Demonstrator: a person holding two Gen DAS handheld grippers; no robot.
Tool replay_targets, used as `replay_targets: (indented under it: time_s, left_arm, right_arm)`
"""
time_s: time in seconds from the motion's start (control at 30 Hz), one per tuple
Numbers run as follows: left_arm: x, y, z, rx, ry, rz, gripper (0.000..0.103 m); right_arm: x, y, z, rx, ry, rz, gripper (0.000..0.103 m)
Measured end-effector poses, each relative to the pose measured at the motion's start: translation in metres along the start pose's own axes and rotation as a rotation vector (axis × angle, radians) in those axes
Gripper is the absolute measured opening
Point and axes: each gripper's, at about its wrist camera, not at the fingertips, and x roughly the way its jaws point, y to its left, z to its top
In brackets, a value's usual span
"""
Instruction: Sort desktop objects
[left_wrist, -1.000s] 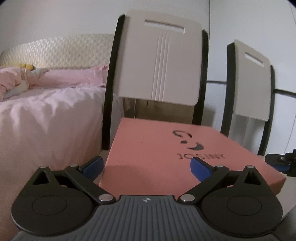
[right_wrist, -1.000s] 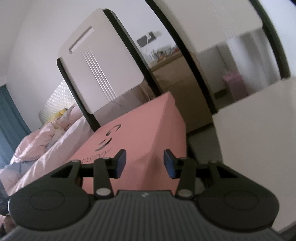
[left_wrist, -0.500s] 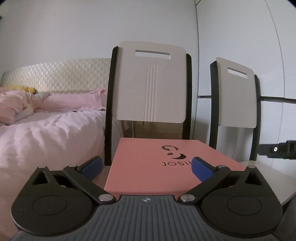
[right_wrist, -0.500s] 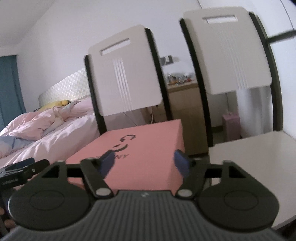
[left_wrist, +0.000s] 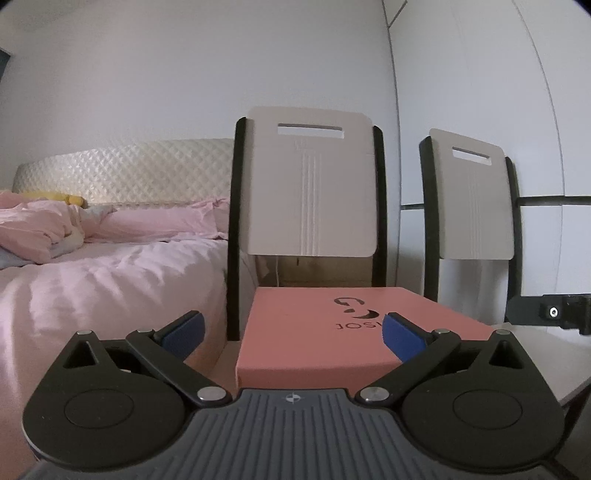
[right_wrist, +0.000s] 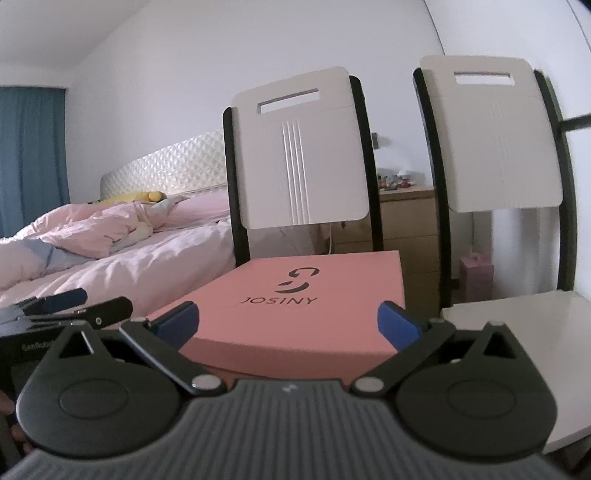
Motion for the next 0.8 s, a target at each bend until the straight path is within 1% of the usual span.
replay_targets:
  time_s: [0.1,0.2,0.3,0.53,0.8]
  left_arm:
    - [0.003,-0.001,-0.003,0.012,0.007,0.026,0.103]
    - [0.011,-0.004,-0.008,0.048,0.037,0.037,0.103]
    - [0.017,-0.003,-0.011,0.06,0.065,0.065,0.103]
    - [0.016,0.001,-0.013,0.038,0.059,0.08,0.103]
    - [0.016,0.0,-0.015,0.035,0.068,0.093,0.103]
  right_arm:
    - [0.0,0.005,-0.006,-0.016,-0.014,-0.015,0.103]
    - [0.001,0.007,-0.013,-0.011,-0.017,-0.019,0.103]
    - [0.009,0.005,-0.017,0.006,0.005,-0.021,0.103]
    - [0.019,0.005,-0.021,0.01,0.04,-0.051,0.103]
    - [0.016,0.006,-0.022,0.013,0.037,-0.071,0.103]
